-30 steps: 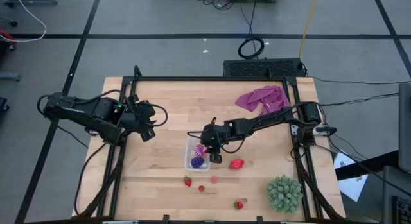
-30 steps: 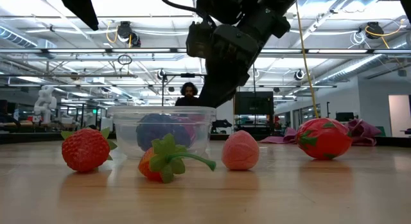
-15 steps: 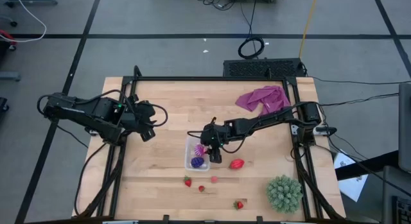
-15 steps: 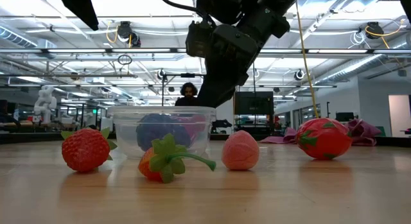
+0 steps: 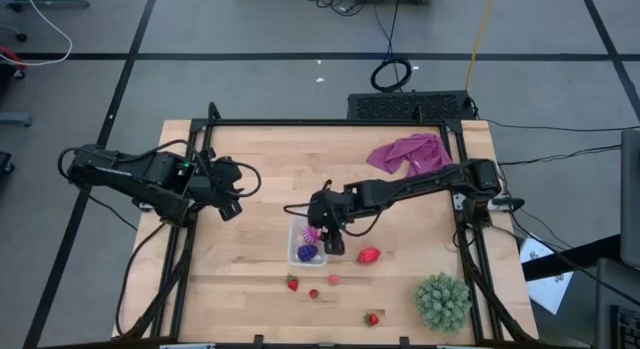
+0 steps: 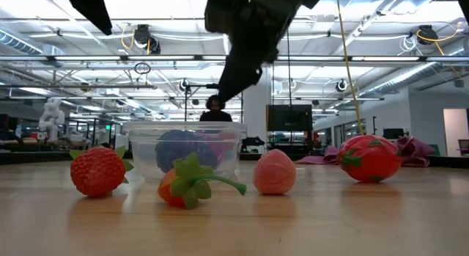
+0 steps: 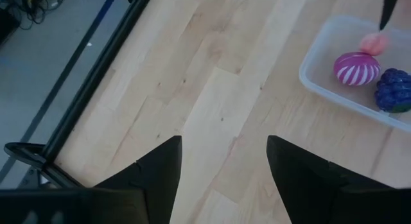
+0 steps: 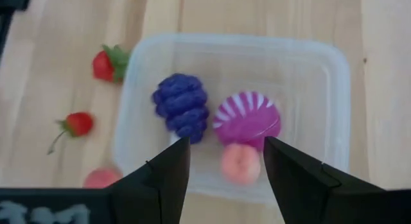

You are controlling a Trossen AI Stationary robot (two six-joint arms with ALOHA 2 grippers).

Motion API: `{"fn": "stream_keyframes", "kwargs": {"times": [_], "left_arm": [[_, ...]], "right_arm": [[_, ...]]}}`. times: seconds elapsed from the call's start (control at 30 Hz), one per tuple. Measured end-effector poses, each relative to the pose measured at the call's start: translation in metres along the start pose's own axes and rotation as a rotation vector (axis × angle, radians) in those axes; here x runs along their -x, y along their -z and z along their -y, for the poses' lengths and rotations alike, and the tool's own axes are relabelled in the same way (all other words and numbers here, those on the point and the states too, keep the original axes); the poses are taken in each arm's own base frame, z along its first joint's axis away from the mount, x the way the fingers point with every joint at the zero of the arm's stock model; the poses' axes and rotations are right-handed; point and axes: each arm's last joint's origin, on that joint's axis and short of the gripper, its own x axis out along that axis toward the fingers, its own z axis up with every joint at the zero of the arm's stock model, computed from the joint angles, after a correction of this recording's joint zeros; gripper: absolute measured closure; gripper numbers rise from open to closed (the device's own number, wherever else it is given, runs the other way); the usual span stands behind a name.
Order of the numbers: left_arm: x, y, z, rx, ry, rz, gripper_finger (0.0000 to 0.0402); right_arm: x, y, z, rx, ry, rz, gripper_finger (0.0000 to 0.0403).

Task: Pick and placing Produce into tupperware
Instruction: Put the red top left strawberry into the transparent bin

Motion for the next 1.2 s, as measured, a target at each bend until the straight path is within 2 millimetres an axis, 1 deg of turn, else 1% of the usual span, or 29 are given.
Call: {"fn": "stream_keyframes", "kwargs": {"times": [0.07, 0.13, 0.3, 0.4, 0.5, 0.63, 0.77, 0.9, 1.0, 1.07, 1.2], "left_arm": [[0.0, 0.0, 0.001, 0.011, 0.014, -0.006, 0.0169], [0.001, 0.001, 0.002, 0.023, 0.032, -0.015, 0.0169], [0.004, 0.004, 0.009, 0.036, 0.079, -0.023, 0.0169], [0.003, 0.004, 0.018, 0.037, 0.103, -0.016, 0.0169], [-0.001, 0.002, 0.035, 0.016, 0.141, -0.016, 0.0169], [-0.012, 0.001, 0.065, -0.047, 0.187, -0.058, 0.0169], [-0.027, 0.007, 0.095, -0.125, 0.202, -0.127, 0.0169], [-0.038, 0.011, 0.121, -0.163, 0.235, -0.152, 0.0169], [-0.045, 0.013, 0.137, -0.17, 0.269, -0.159, 0.0169], [-0.049, 0.014, 0.144, -0.16, 0.282, -0.165, 0.0169], [-0.056, 0.014, 0.155, -0.078, 0.298, -0.182, 0.0169]], "right_arm": [[0.008, -0.001, -0.006, -0.01, -0.003, -0.033, 0.0213], [0.016, 0.001, -0.012, -0.029, -0.006, -0.066, 0.0213], [0.033, 0.018, -0.024, -0.11, 0.007, -0.217, 0.0213], [0.044, 0.028, -0.032, -0.171, 0.026, -0.314, 0.0213], [0.05, 0.04, -0.04, -0.211, 0.05, -0.398, 0.0213], [0.049, 0.053, -0.049, -0.221, 0.061, -0.444, 0.0213], [0.042, 0.066, -0.056, -0.219, 0.068, -0.477, 0.0213], [0.035, 0.079, -0.059, -0.227, 0.084, -0.522, 0.0213], [0.032, 0.087, -0.06, -0.221, 0.092, -0.55, 0.0213], [0.03, 0.09, -0.059, -0.219, 0.096, -0.561, 0.0213], [0.029, 0.093, -0.057, -0.203, 0.125, -0.562, 0.0213]]}}
